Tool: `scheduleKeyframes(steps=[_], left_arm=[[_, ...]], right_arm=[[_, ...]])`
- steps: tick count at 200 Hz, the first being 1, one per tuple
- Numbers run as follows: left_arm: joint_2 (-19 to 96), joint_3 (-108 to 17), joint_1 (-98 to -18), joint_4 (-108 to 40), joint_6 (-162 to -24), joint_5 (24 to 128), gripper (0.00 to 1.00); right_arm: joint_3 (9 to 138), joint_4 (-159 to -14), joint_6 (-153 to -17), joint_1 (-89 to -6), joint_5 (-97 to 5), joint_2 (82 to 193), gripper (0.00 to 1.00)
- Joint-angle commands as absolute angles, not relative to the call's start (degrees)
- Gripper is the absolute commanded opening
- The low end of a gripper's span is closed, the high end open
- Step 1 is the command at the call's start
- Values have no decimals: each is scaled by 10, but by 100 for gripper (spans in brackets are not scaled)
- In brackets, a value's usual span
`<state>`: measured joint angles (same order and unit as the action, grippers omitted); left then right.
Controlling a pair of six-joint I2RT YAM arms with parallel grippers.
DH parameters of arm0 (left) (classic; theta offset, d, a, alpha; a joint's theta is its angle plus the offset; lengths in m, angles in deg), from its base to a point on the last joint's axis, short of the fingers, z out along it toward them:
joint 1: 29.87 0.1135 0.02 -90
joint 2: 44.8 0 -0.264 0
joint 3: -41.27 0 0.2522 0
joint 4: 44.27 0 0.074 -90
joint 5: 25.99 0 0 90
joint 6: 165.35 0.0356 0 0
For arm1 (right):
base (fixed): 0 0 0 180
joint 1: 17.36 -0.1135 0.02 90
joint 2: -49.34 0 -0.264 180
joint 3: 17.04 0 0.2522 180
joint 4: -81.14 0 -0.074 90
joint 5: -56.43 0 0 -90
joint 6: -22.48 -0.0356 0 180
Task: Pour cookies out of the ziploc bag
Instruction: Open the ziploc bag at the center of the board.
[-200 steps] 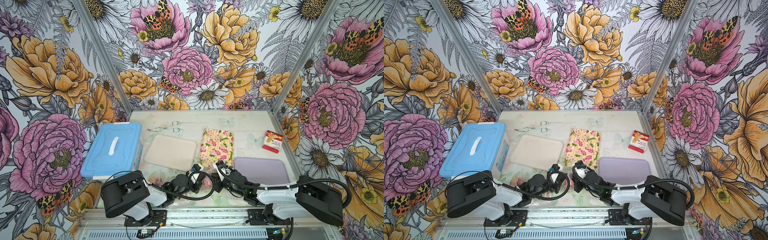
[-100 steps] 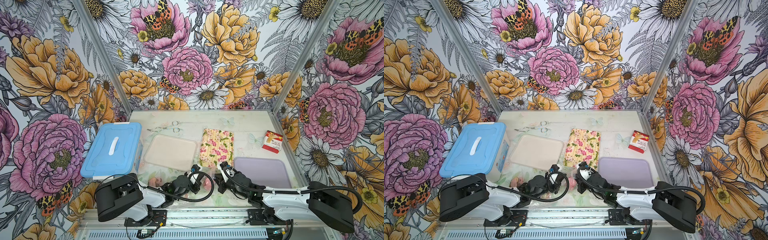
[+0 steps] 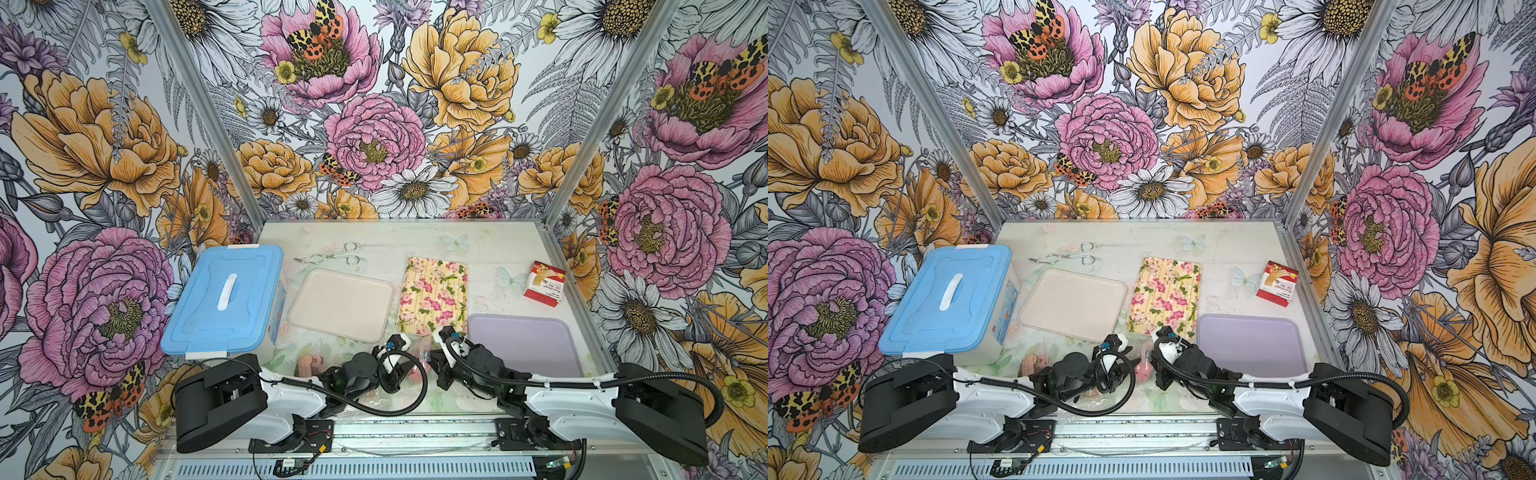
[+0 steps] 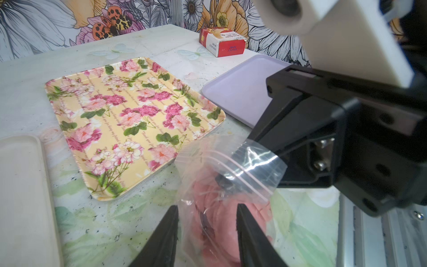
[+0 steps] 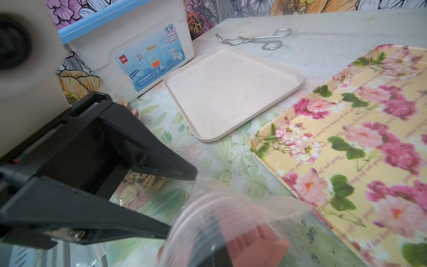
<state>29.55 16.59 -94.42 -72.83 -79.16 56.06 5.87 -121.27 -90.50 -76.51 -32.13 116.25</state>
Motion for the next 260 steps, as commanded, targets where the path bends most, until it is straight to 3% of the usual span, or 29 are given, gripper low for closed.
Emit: scheduleKeyframes(steps=[1,62,138,203,260], left_arm=[[284,144,-941,-697,-770,554,45],[269,123,-873,-663,-759,696,45],[324,95,-860,-678,-734,756,44],[321,102,-859,-677,-754,734,0],[237,80,-856,-509,-858,584,0]], right_arm=[[56,-1237,-892,-763,-341,1166,0],[52,-1236,-887,-763,-341,1161,0],[59,-1229,-879,-764,-362,1159,0],[62,-1209,-875,-764,-356,1139,0],[60,-1149,-887,-764,-296,1088,0]])
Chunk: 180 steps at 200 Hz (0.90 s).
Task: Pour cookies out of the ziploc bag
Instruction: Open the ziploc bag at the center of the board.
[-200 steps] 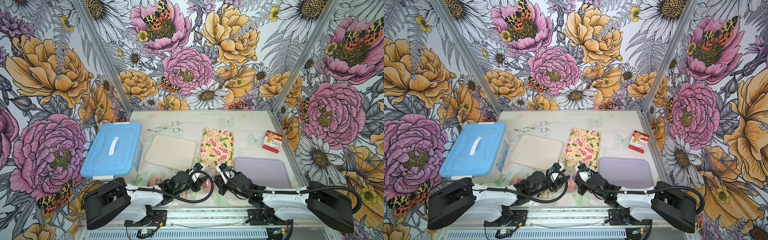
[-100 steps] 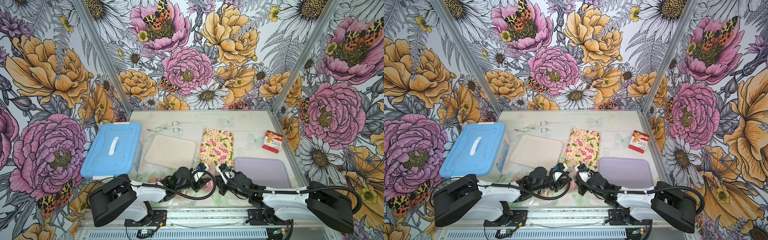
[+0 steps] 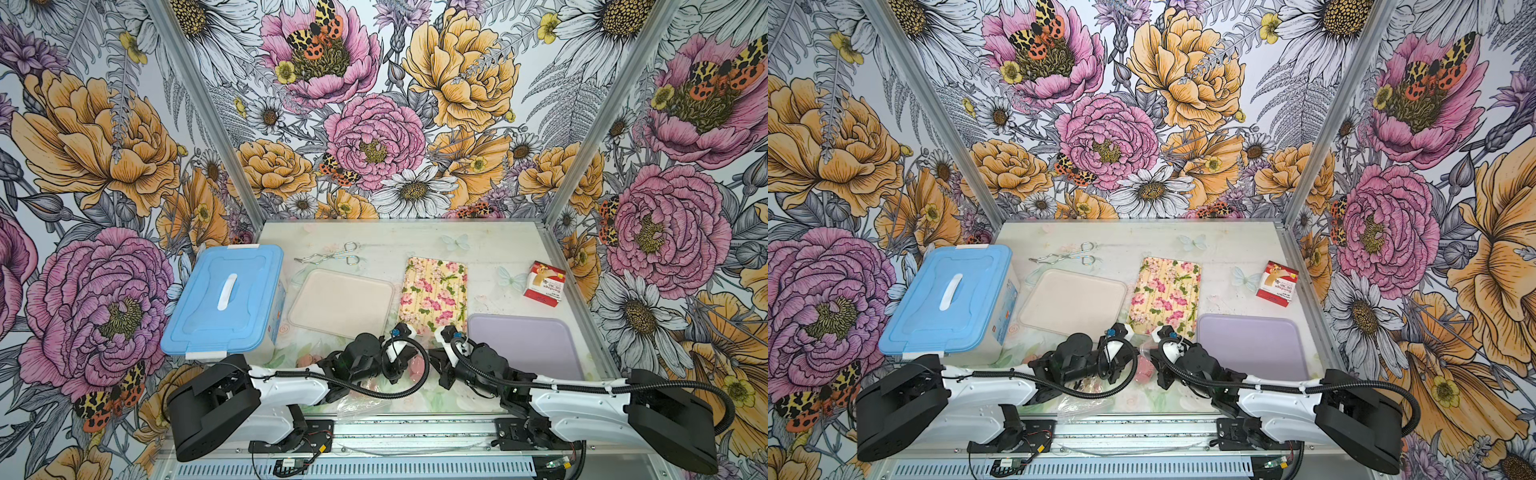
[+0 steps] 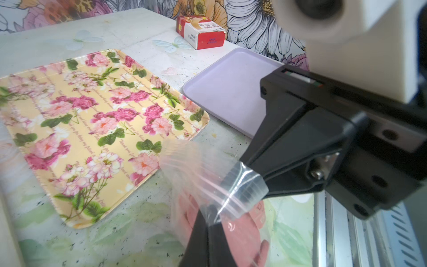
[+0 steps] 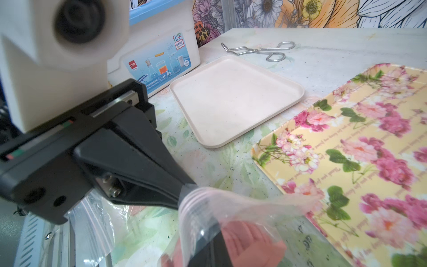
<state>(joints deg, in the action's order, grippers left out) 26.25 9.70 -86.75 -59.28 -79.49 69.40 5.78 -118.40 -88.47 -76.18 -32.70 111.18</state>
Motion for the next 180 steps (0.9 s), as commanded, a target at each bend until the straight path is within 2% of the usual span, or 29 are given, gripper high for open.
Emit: scheduleKeyframes(steps=[1,69,101,180], left_arm=[[237,80,-856,-508,-860,585,0],[272,30,-851,-433,-891,564,0],[265,59,-844,-489,-880,557,0],[239,110,-838,-577,-882,585,0]], right_arm=[[59,-1149,-887,-764,-296,1088,0],[44,-1165,-911,-764,-240,1085,0],[24,-1199,-929,-764,-196,1087,0],[-16,-1313,-967,-766,-166,1136,0]])
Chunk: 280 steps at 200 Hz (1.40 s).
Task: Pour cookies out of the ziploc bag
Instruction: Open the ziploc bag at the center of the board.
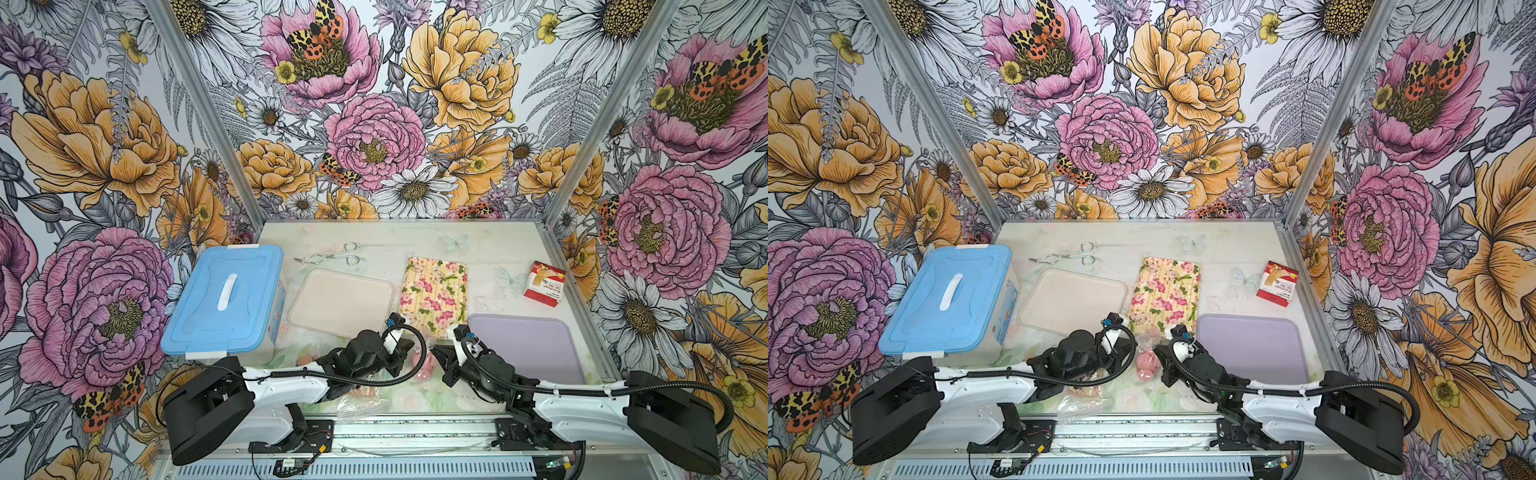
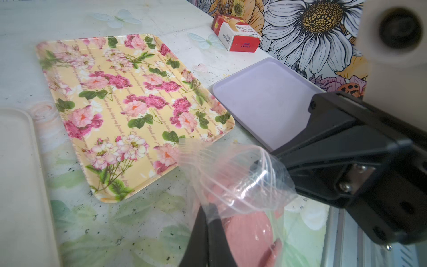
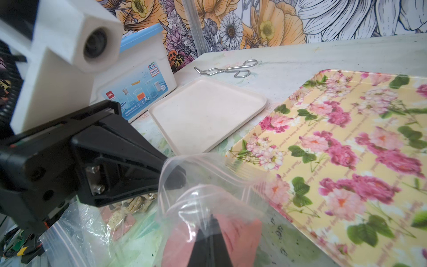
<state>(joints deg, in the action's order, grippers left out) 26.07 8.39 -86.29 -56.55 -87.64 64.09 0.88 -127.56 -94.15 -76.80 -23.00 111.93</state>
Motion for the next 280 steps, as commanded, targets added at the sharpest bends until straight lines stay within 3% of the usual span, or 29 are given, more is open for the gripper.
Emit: scheduleKeyframes(steps=[1,41,117,189,206,226,251,280], left_arm=[[238,110,-838,-578,-882,586,0],[189,141,-837,-598,-892,578,0],[119,163,-845,-566,-900,483,0],[122,114,-863,-533,-872,452,0],[138,90,-860,-533,-869,461,0],[154,65,-853,-528,-862,462,0],[179,36,-833,-524,-850,471,0],[238,-4,-815,-528,-842,484,0]], right_arm=[[-17,-1314,-968,-766,-165,1137,0],[-27,-1369,-993,-777,-106,1160,0],[-6,-1290,-1048,-791,18,1162,0],[3,-1330,-1012,-794,11,1174,0],[16,-1306,-995,-792,1,1159,30],[33,-1234,-988,-791,4,1115,49],[38,-1142,-978,-787,10,1028,59],[47,-1008,-966,-782,2,907,62]])
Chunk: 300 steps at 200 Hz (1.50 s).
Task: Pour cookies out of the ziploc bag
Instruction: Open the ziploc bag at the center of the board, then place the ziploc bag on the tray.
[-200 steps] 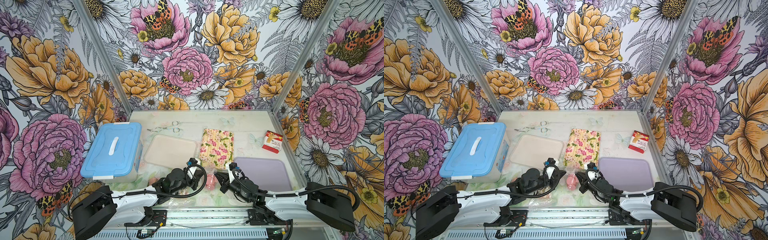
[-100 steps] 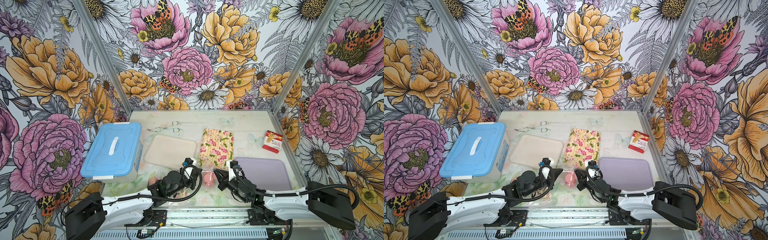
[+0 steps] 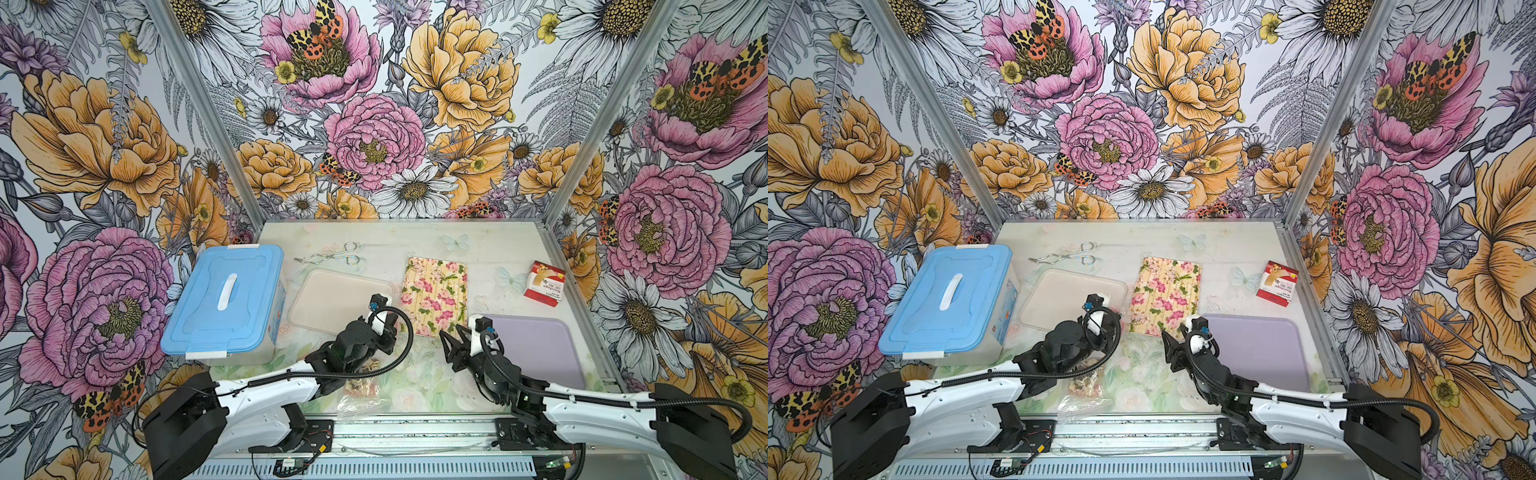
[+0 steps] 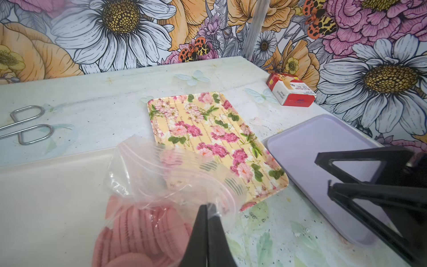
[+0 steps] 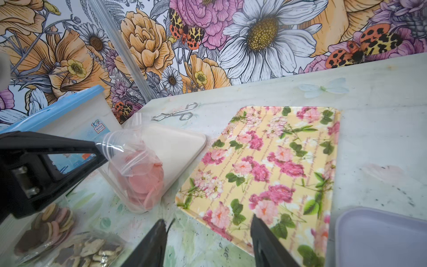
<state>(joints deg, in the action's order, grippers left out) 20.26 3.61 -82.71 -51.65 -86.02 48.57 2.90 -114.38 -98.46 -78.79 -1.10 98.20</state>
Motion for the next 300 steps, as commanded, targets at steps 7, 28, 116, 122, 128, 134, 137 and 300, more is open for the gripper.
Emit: scheduleKeyframes(steps=[7,28,116,122,128,134,137,300], left_arm=[[254,-12,-813,-534,-838,484,0],[304,-38,-813,-556,-836,494,0],[521,-198,-824,-596,-823,509,0],[534,-211,-824,-594,-821,513,0],[548,-225,-825,-588,-821,516,0],[562,-242,-826,-578,-822,516,0],[568,-250,-825,-573,-823,516,0],[432,-213,-720,-336,-814,693,32]], right_arm=[[52,-973,-962,-780,-4,881,63],[65,-888,-946,-778,-33,827,63],[59,-901,-954,-773,-45,886,64],[60,-901,-954,-773,-39,889,64],[60,-901,-955,-772,-32,891,64],[60,-901,-955,-771,-27,891,64],[59,-901,-955,-770,-25,891,64],[173,-857,-1003,-675,-206,1064,62]])
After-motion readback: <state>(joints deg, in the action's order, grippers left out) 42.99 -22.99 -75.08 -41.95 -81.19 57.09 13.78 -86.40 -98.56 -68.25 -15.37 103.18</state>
